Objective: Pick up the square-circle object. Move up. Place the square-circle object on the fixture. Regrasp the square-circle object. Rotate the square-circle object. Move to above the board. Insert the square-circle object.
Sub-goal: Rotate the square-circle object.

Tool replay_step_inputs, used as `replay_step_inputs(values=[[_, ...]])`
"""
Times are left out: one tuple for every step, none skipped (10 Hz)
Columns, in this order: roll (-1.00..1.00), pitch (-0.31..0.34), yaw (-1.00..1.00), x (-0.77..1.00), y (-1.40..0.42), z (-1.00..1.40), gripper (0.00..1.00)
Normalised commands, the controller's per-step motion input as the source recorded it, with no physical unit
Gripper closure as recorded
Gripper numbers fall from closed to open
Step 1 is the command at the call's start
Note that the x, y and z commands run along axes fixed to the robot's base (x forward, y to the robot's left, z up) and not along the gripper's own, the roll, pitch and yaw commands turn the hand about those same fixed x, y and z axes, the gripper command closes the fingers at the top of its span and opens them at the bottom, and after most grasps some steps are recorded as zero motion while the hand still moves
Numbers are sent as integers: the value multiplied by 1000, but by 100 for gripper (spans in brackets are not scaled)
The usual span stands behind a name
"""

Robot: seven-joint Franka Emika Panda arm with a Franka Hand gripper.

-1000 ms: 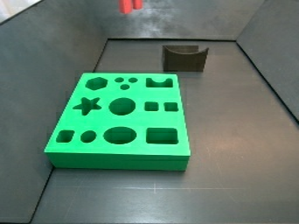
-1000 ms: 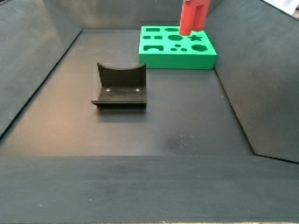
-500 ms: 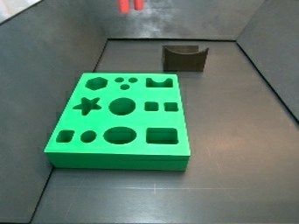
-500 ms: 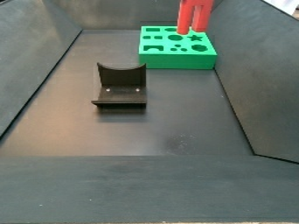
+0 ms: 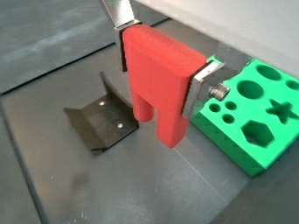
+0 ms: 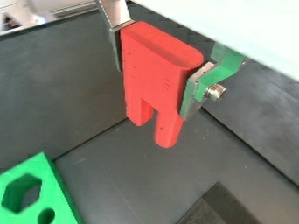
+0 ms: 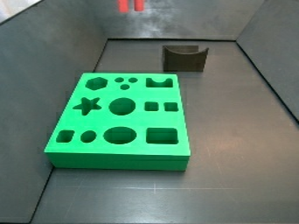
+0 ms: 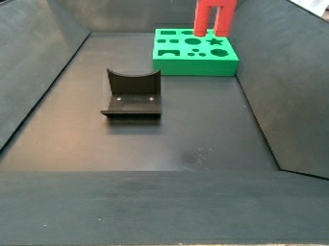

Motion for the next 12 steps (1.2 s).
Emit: replay_step_inputs(values=[[-126, 93, -382, 12, 13, 13, 100], [-125, 93, -291, 13, 13, 13, 100], [-325, 91, -155, 0, 0, -1000, 100], [-325, 82, -127, 4, 0, -1000, 100], [-305, 41, -100, 22, 6, -1000, 100], [-244, 7, -75, 20, 13, -1000, 100], [-206, -23, -61, 18, 13, -1000, 100], [-177, -44, -52, 18, 18, -1000, 100], [-173, -47, -50, 21, 20, -1000, 100], [-184, -46, -50, 27, 19, -1000, 100], [-198, -44, -49, 30, 19, -1000, 100], [-209, -47, -47, 34, 20, -1000, 100]])
